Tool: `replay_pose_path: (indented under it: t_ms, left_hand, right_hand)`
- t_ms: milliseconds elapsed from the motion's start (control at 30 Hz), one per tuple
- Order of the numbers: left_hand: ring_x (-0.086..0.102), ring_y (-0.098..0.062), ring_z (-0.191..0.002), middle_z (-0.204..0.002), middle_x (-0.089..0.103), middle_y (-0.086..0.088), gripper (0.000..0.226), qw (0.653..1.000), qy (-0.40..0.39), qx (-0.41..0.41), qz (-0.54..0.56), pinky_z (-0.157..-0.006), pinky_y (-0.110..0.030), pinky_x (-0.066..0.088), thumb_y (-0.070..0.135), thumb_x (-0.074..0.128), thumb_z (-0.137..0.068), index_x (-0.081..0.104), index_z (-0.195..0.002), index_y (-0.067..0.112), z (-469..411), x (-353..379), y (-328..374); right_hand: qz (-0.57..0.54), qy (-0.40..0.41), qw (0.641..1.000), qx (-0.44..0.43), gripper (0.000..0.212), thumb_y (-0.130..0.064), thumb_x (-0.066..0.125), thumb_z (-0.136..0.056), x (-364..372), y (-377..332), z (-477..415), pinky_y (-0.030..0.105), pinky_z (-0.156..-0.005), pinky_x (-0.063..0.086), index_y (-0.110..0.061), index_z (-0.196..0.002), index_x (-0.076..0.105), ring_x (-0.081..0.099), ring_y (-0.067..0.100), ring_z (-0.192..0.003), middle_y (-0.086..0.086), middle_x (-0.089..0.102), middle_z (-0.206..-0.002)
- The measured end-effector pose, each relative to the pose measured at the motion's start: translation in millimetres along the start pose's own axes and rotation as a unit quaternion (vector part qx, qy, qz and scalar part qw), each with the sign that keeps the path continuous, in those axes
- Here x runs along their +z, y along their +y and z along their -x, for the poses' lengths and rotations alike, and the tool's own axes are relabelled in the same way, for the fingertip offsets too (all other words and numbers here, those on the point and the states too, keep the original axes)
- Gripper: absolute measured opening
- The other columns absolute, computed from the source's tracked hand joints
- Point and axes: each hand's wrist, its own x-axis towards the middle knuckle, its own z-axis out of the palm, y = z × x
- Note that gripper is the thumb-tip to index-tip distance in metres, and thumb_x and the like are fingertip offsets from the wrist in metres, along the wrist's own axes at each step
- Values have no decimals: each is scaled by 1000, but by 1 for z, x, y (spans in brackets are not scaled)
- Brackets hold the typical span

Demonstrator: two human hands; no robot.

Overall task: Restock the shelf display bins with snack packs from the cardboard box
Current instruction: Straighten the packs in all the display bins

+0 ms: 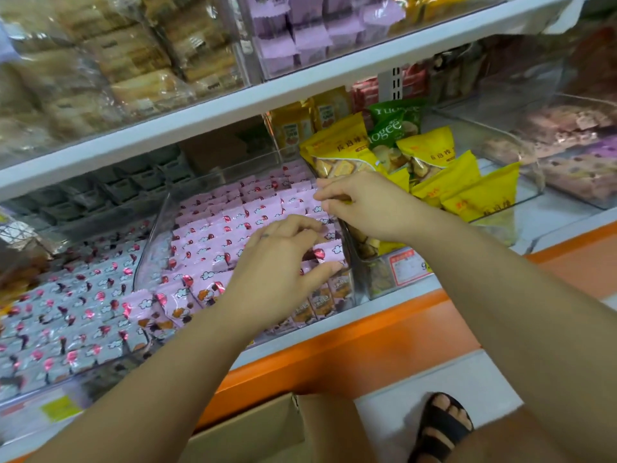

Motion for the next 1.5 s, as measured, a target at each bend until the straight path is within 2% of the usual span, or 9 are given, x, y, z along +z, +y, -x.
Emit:
replay_pose_path:
  t_ms: [100, 233, 400, 667, 767, 1067, 1267, 1367, 1500]
  left_hand:
    - [51, -18, -111, -109, 63, 5, 47, 1000, 15, -9, 13, -91, -29, 34, 52, 56, -89, 63, -121, 19, 1, 3, 3]
    - [54, -10, -89, -88, 55, 15, 37, 998, 20, -24, 60, -77, -22, 33, 42, 60, -89, 64, -119, 21, 5, 2, 6]
    - [57, -12, -92, -95, 57, 10, 35, 996, 21, -43, 75, -78, -23, 38, 39, 61, -90, 62, -119, 19, 8, 3, 11]
    - [56, -21, -107, -118, 61, 0, 34, 994, -19, -77, 79, -91, -41, 47, 37, 64, -89, 59, -119, 23, -17, 5, 10]
    - [55, -22, -98, -106, 59, 1, 23, 993, 2, -87, 86, -86, -42, 47, 36, 66, -87, 61, -104, 22, -22, 10, 7]
    - [57, -27, -89, -94, 68, 3, 35, 998, 17, 59, -27, -78, -39, 44, 41, 44, -93, 73, -96, 22, -3, 16, -5]
    - [54, -24, -99, -108, 66, 6, 22, 998, -1, 59, -34, -81, -33, 32, 35, 57, -93, 72, -105, 24, -17, 16, -11]
    - [54, -22, -106, -115, 62, 3, 26, 998, -18, 47, -29, -85, -34, 39, 33, 57, -94, 67, -115, 22, -16, 9, -6]
    - [64, -28, -87, -101, 68, -3, 26, 992, 115, 44, -27, -75, -39, 50, 25, 52, -89, 71, -107, 18, 3, -20, -12]
  right_hand:
    - [-4, 2, 1000, -6, 29, -18, 52, -96, -1, 1, 1, 30, -107, 32, -2, -116, 66, 41, 12, -134, 14, 55, -135]
    - [-7, 1, 1000, -6, 28, -17, 52, -96, -3, -1, 1, 39, -102, 36, 2, -111, 67, 48, 23, -128, 19, 60, -126]
    - [-6, 2, 1000, -12, 27, -15, 51, -96, -3, -2, 2, 25, -101, 32, 1, -110, 68, 43, 8, -129, 19, 61, -124]
    - [10, 15, 1000, -21, 28, -16, 51, -97, -2, 0, 1, 24, -106, 31, -5, -116, 67, 39, 5, -133, 10, 58, -133]
    - [5, 16, 1000, -24, 27, -15, 51, -97, -2, 0, 0, 21, -105, 29, -8, -119, 66, 39, 5, -134, 7, 56, -135]
    - [-10, 16, 1000, -16, 26, -14, 51, -96, 1, 3, 1, 20, -102, 31, 2, -109, 67, 40, 3, -132, 11, 62, -127]
    - [9, 20, 1000, -11, 26, -13, 49, -96, 2, 1, 1, 36, -102, 36, 0, -110, 67, 47, 22, -129, 15, 59, -129]
    - [31, 61, 997, -18, 26, -12, 52, -94, 5, -3, 3, 42, -100, 41, -5, -114, 68, 52, 28, -123, 14, 62, -126]
    - [64, 98, 990, -78, 29, -10, 49, -93, 15, -25, 15, 44, -99, 43, -11, -116, 67, 54, 28, -119, 10, 62, -125]
